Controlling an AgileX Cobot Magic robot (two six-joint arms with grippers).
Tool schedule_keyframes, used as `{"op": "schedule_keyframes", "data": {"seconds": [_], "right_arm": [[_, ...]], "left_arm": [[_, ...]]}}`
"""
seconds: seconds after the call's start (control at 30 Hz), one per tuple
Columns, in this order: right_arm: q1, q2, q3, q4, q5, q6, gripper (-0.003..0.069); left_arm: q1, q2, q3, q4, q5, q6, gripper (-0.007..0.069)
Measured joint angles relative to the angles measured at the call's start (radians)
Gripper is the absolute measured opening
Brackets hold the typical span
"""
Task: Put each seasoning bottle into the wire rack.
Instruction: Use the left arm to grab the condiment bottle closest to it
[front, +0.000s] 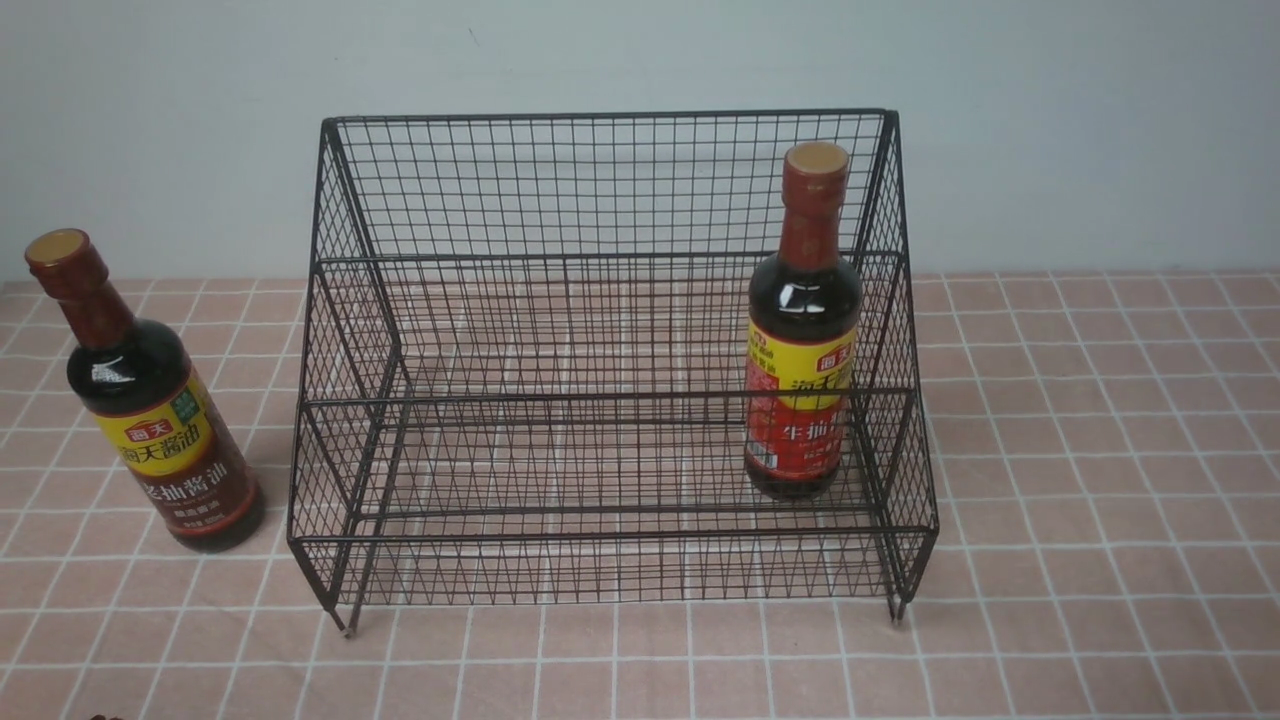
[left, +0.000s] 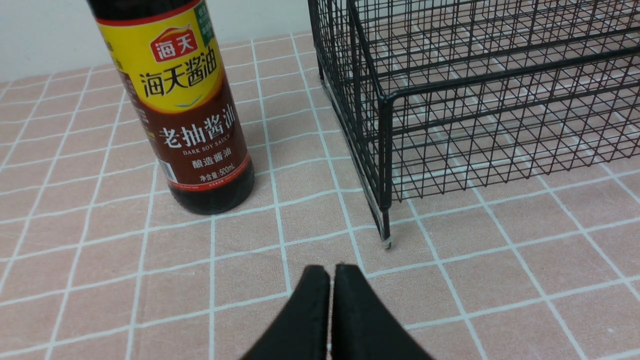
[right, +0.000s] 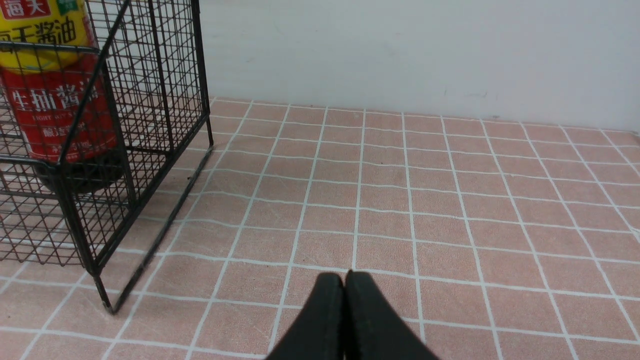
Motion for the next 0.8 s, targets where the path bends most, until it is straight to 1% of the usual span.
{"op": "schedule_keyframes", "data": {"seconds": [0.7, 0.73, 0.8], "right_arm": [[0.0, 0.0, 0.0, 0.0, 0.0, 0.0, -0.0014], [0.0, 0.0, 0.0, 0.0, 0.0, 0.0, -0.0014], [0.0, 0.0, 0.0, 0.0, 0.0, 0.0, -0.0014]], "left_arm": [[0.0, 0.0, 0.001, 0.0, -0.005, 0.001, -0.0007], [0.0, 0.0, 0.002, -0.023, -0.032, -0.007, -0.0007], [0.0, 0.0, 0.003, -0.139, -0.112, -0.051, -0.0007]]}}
